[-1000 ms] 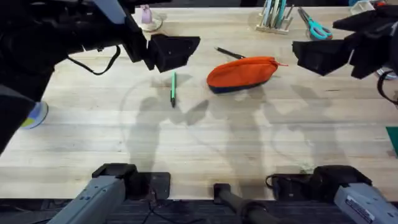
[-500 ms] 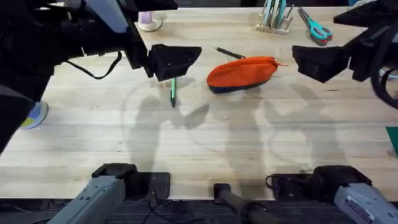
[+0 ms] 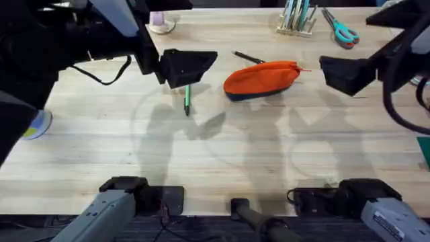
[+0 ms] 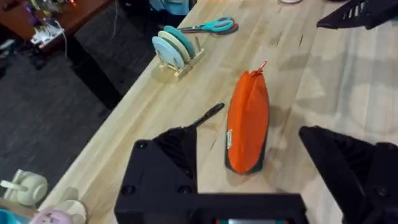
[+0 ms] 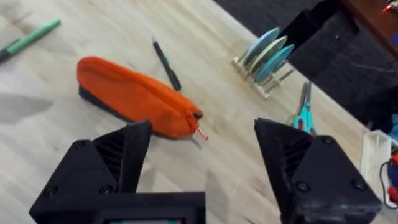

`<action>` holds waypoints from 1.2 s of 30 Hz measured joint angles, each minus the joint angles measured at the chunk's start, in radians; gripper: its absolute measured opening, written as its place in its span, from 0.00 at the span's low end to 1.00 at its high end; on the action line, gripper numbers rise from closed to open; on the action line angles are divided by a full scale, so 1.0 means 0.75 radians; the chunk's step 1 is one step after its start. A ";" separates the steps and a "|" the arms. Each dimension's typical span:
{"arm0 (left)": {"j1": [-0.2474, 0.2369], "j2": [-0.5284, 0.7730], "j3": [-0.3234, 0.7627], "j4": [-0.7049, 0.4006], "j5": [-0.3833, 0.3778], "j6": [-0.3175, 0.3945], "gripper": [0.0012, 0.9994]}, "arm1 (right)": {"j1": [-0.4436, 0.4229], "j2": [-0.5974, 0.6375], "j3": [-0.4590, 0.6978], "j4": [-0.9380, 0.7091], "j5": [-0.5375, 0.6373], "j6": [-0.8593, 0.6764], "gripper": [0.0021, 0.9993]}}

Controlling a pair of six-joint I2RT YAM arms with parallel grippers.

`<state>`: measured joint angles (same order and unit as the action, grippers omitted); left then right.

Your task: Unzip the bag, pick up the pens from the table one at a time and place them inside, then zip the bag closed.

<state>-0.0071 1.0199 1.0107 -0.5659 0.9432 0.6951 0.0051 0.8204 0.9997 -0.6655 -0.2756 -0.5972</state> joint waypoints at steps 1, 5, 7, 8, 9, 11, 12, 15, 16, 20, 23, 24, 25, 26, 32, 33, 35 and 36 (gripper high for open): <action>0.000 0.004 0.000 0.000 0.000 0.019 0.99 | 0.000 0.000 0.000 -0.015 0.005 -0.004 1.00; 0.000 0.056 0.001 0.001 0.008 0.097 0.99 | 0.000 0.000 0.000 -0.073 0.019 -0.035 1.00; 0.000 0.105 0.002 0.000 0.022 0.141 0.99 | 0.000 0.000 0.000 -0.082 0.024 -0.052 1.00; 0.000 0.135 0.003 0.001 0.037 0.164 0.99 | 0.000 0.000 0.000 -0.084 0.024 -0.056 1.00; 0.000 0.161 0.003 0.001 0.051 0.183 1.00 | 0.000 0.000 0.000 -0.085 0.026 -0.059 1.00; 0.000 0.223 0.004 0.001 0.083 0.222 0.99 | 0.000 0.000 0.000 -0.088 0.028 -0.067 1.00; 0.000 0.255 0.004 0.001 0.095 0.238 0.99 | 0.000 0.000 0.000 -0.089 0.028 -0.070 1.00; 0.000 0.348 0.004 0.000 0.143 0.277 0.99 | 0.000 0.000 0.000 -0.091 0.028 -0.076 1.00; 0.000 0.377 0.004 0.001 0.157 0.287 0.99 | 0.000 0.000 0.000 -0.091 0.028 -0.078 1.00; -0.011 0.473 0.004 0.007 0.193 0.314 0.99 | 0.000 0.000 0.000 -0.092 0.028 -0.078 1.00; -0.042 0.526 0.005 0.008 0.200 0.348 0.99 | 0.000 0.000 0.000 -0.092 0.028 -0.078 1.00; -0.058 0.546 0.005 0.008 0.199 0.362 0.99 | 0.000 0.000 0.000 -0.092 0.028 -0.078 1.00; -0.075 0.566 0.005 0.010 0.198 0.373 0.99 | 0.000 0.000 0.000 -0.092 0.028 -0.079 1.00; -0.090 0.584 0.005 0.012 0.194 0.382 0.99 | 0.000 0.000 0.000 -0.092 0.028 -0.079 1.00; -0.190 0.705 0.005 0.030 0.106 0.412 0.99 | 0.000 0.000 0.000 -0.092 0.028 -0.082 1.00; -0.204 0.725 0.005 0.034 0.090 0.416 0.99 | 0.000 0.000 0.000 -0.092 0.028 -0.082 1.00; -0.229 0.761 0.005 0.044 0.056 0.418 0.99 | 0.000 0.000 0.000 -0.092 0.028 -0.082 1.00; -0.241 0.779 0.005 0.052 0.037 0.421 0.99 | 0.000 0.000 0.000 -0.092 0.028 -0.082 1.00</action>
<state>-0.1881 1.6039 1.0145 -0.5272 0.9713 1.0108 0.0051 0.8204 0.9997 -0.7341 -0.2543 -0.6590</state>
